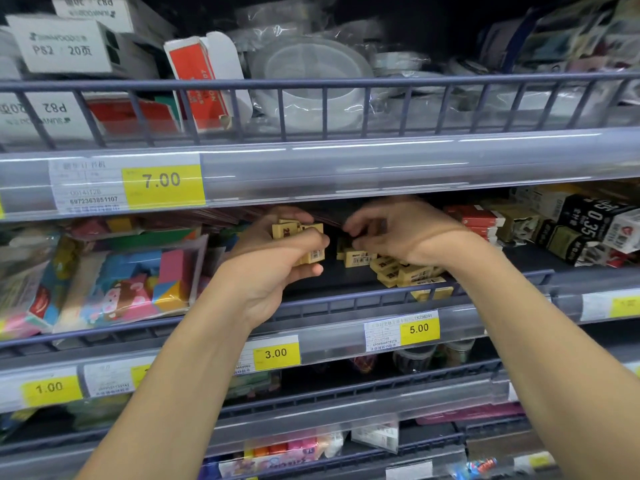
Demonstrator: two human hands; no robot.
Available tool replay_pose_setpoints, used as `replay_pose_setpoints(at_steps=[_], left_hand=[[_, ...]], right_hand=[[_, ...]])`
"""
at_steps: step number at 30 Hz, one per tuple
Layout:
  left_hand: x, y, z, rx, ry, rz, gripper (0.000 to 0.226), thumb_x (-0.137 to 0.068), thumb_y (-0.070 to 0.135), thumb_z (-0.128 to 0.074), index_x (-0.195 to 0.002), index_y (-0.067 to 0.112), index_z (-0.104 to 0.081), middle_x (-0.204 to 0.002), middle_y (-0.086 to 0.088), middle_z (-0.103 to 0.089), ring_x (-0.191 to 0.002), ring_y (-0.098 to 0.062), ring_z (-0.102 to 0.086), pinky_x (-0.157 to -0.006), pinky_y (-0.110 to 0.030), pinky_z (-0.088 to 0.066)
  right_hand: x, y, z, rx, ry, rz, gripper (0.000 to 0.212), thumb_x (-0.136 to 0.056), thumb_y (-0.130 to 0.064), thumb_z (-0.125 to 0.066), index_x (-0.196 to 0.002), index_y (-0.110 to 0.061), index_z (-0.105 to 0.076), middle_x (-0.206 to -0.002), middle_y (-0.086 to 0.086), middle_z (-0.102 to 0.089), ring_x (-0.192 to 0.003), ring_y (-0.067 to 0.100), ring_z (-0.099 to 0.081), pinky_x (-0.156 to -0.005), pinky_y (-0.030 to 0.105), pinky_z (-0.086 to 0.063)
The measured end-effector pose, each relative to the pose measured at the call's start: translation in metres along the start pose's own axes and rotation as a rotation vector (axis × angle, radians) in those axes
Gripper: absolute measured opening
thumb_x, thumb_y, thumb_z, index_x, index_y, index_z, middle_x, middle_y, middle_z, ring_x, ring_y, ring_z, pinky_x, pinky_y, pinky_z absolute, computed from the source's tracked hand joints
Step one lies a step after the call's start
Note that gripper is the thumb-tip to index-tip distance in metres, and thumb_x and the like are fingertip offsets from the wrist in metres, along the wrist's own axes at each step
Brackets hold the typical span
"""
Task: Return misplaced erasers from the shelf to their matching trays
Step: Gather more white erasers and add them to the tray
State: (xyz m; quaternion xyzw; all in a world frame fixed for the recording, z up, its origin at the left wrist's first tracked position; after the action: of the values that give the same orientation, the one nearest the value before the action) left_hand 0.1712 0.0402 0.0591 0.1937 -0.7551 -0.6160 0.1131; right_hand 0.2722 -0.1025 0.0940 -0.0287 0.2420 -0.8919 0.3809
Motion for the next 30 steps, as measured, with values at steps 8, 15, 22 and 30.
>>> replay_pose_setpoints(at_steps=[8,15,22,30], left_hand=[[-0.001,-0.004,0.001,0.059,-0.001,0.031,0.029,-0.083,-0.01,-0.075,-0.103,0.01,-0.072,-0.081,-0.005,-0.076,-0.082,-0.021,-0.075,-0.064,-0.029,-0.062],[0.002,-0.002,-0.001,0.128,-0.025,0.034,0.036,-0.084,-0.015,-0.072,-0.116,0.0,-0.064,-0.103,-0.02,-0.078,-0.098,-0.03,-0.077,-0.079,-0.043,-0.065],[0.005,0.004,-0.014,0.073,-0.137,-0.005,0.043,-0.084,-0.014,-0.072,-0.124,-0.005,-0.06,-0.102,-0.019,-0.078,-0.095,-0.03,-0.078,-0.081,-0.046,-0.064],[0.004,0.001,-0.01,0.038,-0.111,-0.016,0.04,-0.081,-0.016,-0.073,-0.107,0.013,-0.071,-0.085,-0.005,-0.079,-0.081,-0.017,-0.077,-0.066,-0.035,-0.064]], right_hand=[[-0.016,-0.001,-0.022,0.276,-0.089,0.051,0.031,-0.093,-0.027,-0.067,-0.123,-0.037,-0.065,-0.107,-0.012,-0.063,-0.092,0.012,-0.059,-0.075,0.024,-0.046],[0.015,-0.005,0.015,-0.435,0.135,-0.021,0.014,-0.085,-0.041,-0.076,-0.081,-0.044,-0.064,-0.066,-0.035,-0.065,-0.063,-0.022,-0.058,-0.054,-0.004,-0.038],[0.025,-0.027,0.003,-0.76,0.19,0.022,0.015,-0.085,-0.006,-0.078,-0.093,-0.017,-0.072,-0.07,-0.009,-0.07,-0.056,0.001,-0.064,-0.056,0.009,-0.049],[0.026,-0.029,-0.001,-0.705,0.043,0.089,0.019,-0.093,-0.011,-0.07,-0.106,-0.024,-0.077,-0.088,-0.003,-0.079,-0.076,0.008,-0.074,-0.074,0.014,-0.056]])
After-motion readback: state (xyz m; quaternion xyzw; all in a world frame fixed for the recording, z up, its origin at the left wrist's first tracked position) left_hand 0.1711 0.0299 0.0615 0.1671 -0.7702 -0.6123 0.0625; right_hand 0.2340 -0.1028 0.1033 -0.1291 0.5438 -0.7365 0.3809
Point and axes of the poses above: each hand's wrist, its own x-axis away from the middle knuckle, its own z-axis out of the back of the hand, y = z × x, the point moved 9 cm from there along -x, towards the middle knuckle
